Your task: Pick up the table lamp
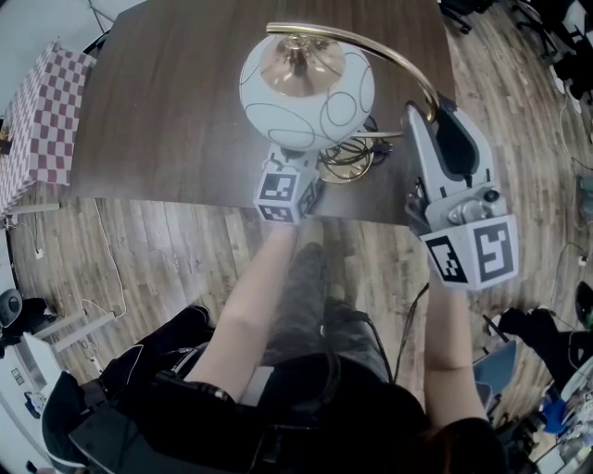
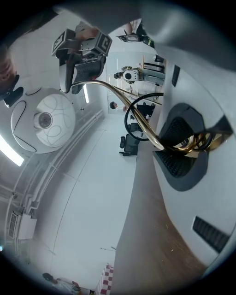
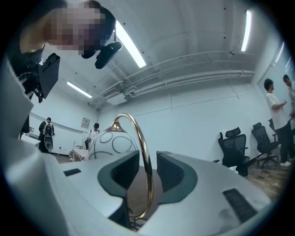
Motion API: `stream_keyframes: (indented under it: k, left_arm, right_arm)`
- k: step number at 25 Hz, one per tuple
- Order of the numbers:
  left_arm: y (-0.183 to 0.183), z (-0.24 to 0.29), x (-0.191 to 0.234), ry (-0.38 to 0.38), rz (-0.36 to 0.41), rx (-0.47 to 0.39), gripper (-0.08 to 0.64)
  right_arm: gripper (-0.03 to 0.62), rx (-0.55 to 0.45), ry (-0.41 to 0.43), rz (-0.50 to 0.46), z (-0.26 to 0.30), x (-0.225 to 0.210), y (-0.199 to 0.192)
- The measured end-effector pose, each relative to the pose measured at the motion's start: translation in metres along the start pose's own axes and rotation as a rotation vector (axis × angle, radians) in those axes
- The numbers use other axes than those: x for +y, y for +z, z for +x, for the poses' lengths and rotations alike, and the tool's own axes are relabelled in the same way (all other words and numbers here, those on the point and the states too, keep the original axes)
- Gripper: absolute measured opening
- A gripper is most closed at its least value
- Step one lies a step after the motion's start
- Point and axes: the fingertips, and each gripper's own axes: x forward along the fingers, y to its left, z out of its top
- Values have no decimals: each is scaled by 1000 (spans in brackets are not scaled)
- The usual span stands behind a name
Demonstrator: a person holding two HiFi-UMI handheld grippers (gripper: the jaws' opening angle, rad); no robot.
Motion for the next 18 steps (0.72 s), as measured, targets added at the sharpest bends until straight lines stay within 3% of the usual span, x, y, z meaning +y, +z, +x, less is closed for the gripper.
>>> stream_keyframes:
  k: [10, 18]
  left_arm:
    - [-1, 1, 1, 0, 5, 0, 28]
    - [-1, 1, 2, 6, 12, -4, 28]
  right_arm:
    - [121, -34, 55, -18, 14, 8, 25]
    - [77, -42, 93, -56, 22, 17, 36]
